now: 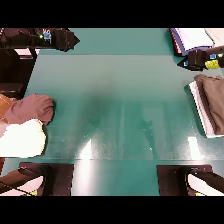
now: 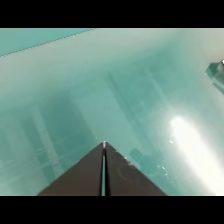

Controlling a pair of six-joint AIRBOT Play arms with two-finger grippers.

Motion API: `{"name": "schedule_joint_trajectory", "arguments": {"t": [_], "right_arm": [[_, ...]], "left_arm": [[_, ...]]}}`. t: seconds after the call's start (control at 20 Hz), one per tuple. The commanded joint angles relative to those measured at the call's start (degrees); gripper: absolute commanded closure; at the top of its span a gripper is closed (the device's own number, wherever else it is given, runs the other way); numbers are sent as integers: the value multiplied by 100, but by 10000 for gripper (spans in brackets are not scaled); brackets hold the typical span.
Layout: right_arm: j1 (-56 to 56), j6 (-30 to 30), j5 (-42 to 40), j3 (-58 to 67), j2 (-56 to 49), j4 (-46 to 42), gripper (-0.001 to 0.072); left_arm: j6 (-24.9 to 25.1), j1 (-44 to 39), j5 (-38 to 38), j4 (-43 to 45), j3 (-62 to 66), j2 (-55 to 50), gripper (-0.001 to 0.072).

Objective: Fold the shirts.

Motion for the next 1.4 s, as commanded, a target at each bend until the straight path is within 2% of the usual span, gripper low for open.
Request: {"name": "schedule_joint_trajectory", "arguments": {"t": [0.0, 0.6, 0.75, 0.8, 0.85, 1.0, 1.05, 1.1, 1.15, 1.2, 1.35], "right_arm": [[11, 2, -85, 4, -2, 2, 697], [11, 2, -92, 4, -2, 2, 697], [13, 2, -79, 4, -2, 2, 698], [13, 2, -79, 4, -2, 2, 698], [13, 2, -79, 4, -2, 2, 698], [11, 4, -79, 4, 0, 0, 698], [13, 2, -79, 4, 0, 2, 698], [13, 2, -81, 4, -2, 2, 697], [13, 2, -90, 4, -2, 2, 698], [13, 2, -87, 4, 0, 2, 698], [13, 2, -85, 4, -2, 2, 698]], "left_arm": [[-2, 7, 2, 2, 0, -4, 684], [-46, 7, 0, -94, 0, -4, 684], [13, 7, 273, 2, 15, -2, 684], [173, 7, 149, 413, 57, 9, 684], [98, 7, -177, 1134, 59, 52, 684], [-577, 72, -1473, 3523, -46, 74, 682], [-621, 212, -1663, 3882, -197, 74, 673], [-627, 428, -1696, 3919, -422, 72, 459], [-715, 678, -1670, 3882, -752, 74, 152], [-846, 896, -1631, 3884, -1117, 72, 34], [-955, 1510, -1311, 3884, -2490, 39, 37]]}}
